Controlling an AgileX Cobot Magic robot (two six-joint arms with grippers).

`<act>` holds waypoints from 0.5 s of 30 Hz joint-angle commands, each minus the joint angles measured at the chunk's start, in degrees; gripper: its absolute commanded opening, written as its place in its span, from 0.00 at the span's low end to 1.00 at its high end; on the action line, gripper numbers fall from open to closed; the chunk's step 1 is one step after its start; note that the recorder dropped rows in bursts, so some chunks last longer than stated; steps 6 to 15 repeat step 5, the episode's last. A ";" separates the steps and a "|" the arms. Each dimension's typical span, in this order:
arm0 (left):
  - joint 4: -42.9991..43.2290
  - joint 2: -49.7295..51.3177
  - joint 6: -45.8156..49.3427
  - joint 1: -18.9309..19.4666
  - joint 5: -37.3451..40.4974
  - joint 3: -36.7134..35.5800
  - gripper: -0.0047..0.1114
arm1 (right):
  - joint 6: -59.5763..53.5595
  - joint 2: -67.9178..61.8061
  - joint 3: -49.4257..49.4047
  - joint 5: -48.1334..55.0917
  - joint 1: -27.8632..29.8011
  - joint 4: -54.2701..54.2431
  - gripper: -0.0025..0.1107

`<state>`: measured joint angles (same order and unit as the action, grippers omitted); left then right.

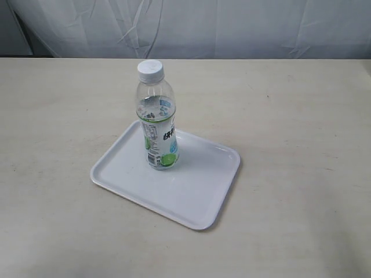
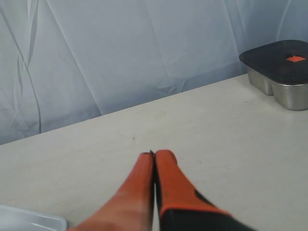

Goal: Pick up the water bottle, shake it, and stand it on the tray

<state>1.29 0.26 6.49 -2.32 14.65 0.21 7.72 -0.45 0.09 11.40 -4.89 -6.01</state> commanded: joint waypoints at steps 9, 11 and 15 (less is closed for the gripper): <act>-0.13 -0.26 -0.03 -0.02 -0.54 -0.21 0.04 | -0.22 0.45 -0.09 -0.31 0.25 0.10 0.05; -0.13 -0.26 -0.03 -0.02 -0.54 -0.21 0.04 | -0.22 0.45 -0.09 -0.31 0.25 0.10 0.05; -0.13 -0.26 -0.03 -0.02 -0.54 -0.21 0.04 | -0.22 0.45 -0.09 -0.31 0.25 0.10 0.05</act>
